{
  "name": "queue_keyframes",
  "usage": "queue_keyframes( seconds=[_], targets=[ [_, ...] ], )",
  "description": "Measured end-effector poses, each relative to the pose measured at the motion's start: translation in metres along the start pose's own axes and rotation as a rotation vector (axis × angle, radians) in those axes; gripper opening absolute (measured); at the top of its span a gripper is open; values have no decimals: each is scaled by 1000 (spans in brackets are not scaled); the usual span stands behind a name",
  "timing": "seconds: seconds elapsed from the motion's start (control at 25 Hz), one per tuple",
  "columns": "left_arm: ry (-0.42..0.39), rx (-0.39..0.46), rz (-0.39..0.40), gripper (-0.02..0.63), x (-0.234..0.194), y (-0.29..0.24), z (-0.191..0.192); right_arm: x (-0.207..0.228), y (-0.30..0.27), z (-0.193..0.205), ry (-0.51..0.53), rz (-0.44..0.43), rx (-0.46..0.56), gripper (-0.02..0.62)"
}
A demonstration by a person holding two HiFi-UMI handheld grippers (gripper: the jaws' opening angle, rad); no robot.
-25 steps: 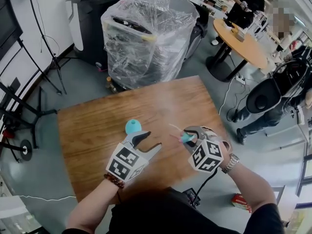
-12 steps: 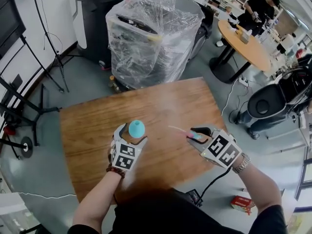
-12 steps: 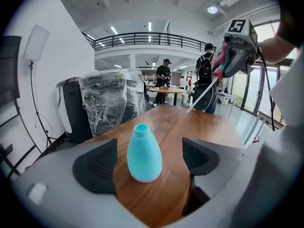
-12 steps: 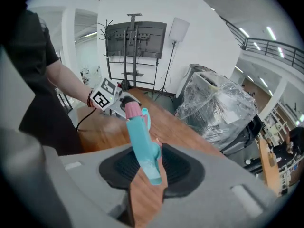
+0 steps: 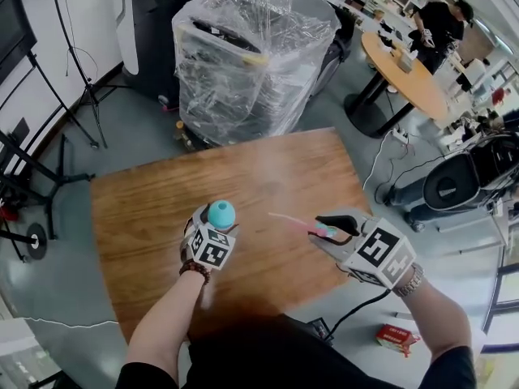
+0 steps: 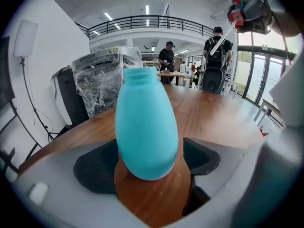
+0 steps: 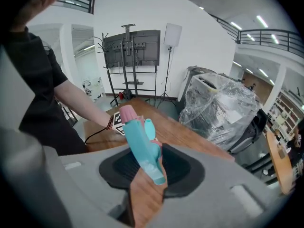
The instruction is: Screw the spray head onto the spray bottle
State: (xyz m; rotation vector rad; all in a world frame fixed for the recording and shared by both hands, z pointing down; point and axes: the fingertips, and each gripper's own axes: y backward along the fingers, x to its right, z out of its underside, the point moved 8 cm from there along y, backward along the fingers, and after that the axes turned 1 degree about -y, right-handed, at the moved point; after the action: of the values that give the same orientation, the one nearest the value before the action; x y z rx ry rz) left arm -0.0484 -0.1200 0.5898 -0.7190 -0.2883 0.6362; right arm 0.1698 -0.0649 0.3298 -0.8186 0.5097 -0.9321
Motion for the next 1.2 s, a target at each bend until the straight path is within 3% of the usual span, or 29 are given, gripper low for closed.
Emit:
queue_keyframes(
  seconds=[0.08, 0.32, 0.6, 0.92, 1.2],
  targets=[
    [-29, -9, 2, 405, -1, -1, 0, 0, 4, -6, 8, 4, 11, 121],
    [-216, -41, 7, 396, 18, 15, -8, -7, 9, -16, 65, -14, 79, 121],
    [-466, -130, -29, 393, 36, 41, -22, -36, 5, -32, 187, -62, 34, 121],
    [-689, -133, -63, 393, 56, 79, -40, -67, -11, -21, 383, -73, 23, 121],
    [-808, -125, -33, 388, 81, 107, -59, -88, -25, -16, 550, -89, 7, 121]
  ],
)
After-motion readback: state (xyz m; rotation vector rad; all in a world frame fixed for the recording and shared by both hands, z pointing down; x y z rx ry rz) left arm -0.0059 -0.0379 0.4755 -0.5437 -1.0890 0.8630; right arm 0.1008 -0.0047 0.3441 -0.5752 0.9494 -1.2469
